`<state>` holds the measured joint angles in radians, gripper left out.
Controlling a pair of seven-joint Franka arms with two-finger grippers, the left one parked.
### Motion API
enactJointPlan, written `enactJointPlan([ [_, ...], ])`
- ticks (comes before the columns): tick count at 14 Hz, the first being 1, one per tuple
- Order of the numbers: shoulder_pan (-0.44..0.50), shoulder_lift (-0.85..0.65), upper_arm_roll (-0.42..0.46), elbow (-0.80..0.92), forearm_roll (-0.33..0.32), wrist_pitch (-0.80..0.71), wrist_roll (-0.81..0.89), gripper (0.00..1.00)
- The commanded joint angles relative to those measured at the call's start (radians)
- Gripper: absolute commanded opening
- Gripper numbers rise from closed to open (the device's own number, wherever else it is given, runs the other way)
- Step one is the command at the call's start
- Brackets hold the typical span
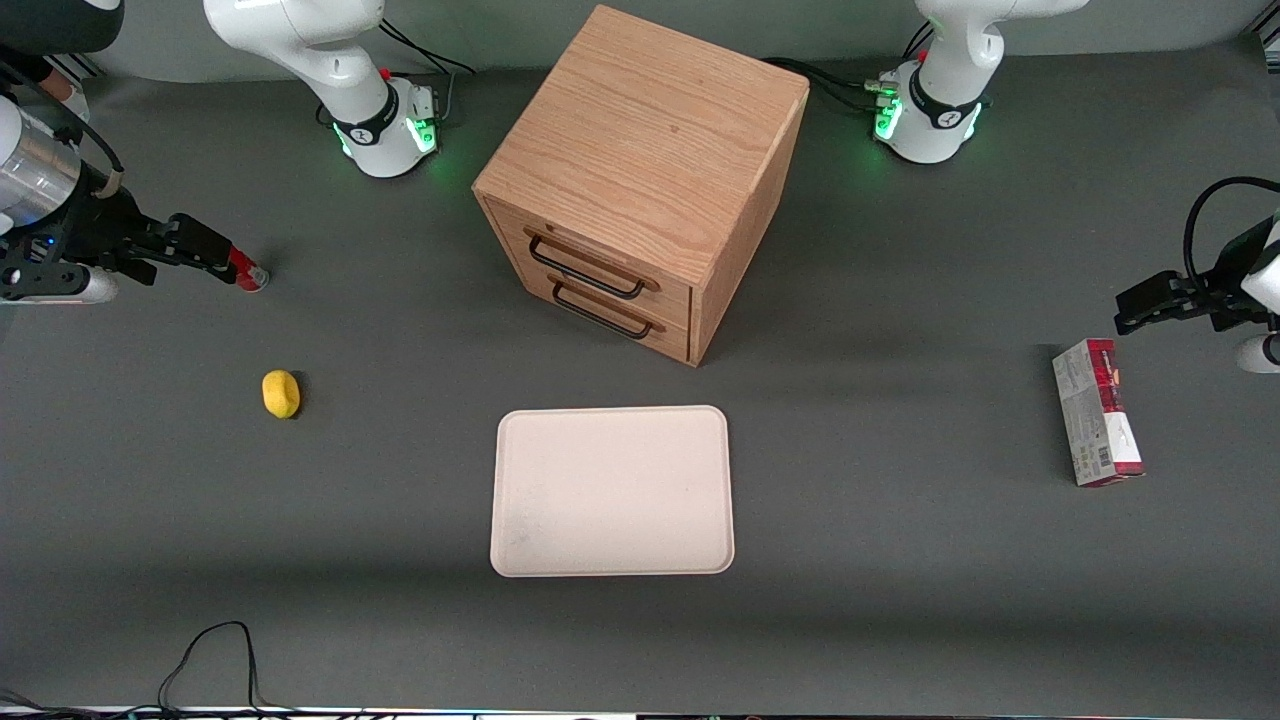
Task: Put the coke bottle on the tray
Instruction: 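Lower the open right gripper over the red Coca-Cola bottle's cap end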
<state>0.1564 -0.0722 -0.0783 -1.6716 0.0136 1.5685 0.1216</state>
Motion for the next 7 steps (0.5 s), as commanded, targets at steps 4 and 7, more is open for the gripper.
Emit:
enactJointPlan([
  [4, -0.003, -0.001, -0.009, 0.007, 0.022, -0.043, 0.003, 1.0],
  [7, -0.003, -0.061, -0.078, -0.113, -0.026, -0.048, -0.086, 1.0],
])
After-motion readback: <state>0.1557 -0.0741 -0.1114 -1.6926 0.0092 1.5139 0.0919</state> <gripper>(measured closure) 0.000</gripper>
